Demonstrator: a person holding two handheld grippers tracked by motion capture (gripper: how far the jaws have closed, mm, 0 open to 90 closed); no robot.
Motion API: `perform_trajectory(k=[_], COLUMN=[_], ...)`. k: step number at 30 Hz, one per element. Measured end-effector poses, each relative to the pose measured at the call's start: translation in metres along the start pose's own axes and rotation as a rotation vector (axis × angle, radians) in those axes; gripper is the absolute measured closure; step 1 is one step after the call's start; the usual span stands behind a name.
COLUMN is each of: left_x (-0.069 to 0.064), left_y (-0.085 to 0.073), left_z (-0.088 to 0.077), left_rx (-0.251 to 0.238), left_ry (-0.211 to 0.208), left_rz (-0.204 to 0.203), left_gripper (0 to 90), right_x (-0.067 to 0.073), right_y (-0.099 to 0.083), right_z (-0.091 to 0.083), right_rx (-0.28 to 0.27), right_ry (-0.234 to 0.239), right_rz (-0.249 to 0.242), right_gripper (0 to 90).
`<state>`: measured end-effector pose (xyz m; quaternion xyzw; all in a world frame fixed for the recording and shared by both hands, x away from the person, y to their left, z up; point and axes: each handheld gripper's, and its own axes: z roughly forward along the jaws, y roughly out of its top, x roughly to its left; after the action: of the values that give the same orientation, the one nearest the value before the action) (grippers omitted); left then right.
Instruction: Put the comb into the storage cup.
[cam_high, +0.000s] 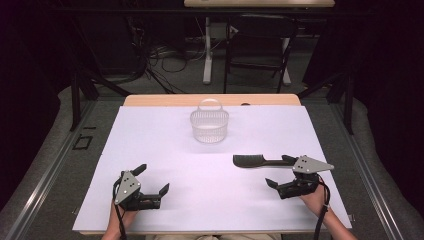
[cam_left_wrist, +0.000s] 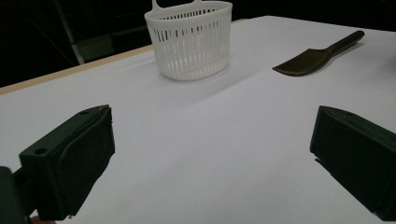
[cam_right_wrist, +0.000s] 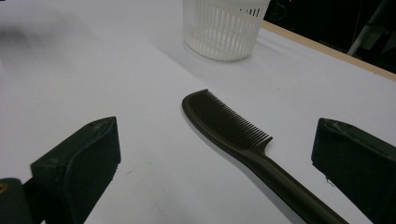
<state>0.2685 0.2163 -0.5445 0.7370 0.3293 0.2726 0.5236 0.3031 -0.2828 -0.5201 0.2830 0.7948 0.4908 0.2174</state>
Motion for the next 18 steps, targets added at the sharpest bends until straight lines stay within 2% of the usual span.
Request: perform_trajectory(k=[10, 18], left_x=[0.000, 0.000], left_y=[0.000, 0.000], left_z=[0.000, 0.000], left_rx=[-0.001, 0.001], left_ry=[-0.001, 0.001], left_rz=[0.002, 0.004], left_gripper=[0.1, 0.1], right_x=[-0.015, -0.020], right_y=[0.003, 0.007], right_z=[0.008, 0.012], right_rx=[0.048, 0.079], right_ry=[-0.010, -0.002], right_rz=[-0.008, -0.025], right_gripper=[0.6, 0.4])
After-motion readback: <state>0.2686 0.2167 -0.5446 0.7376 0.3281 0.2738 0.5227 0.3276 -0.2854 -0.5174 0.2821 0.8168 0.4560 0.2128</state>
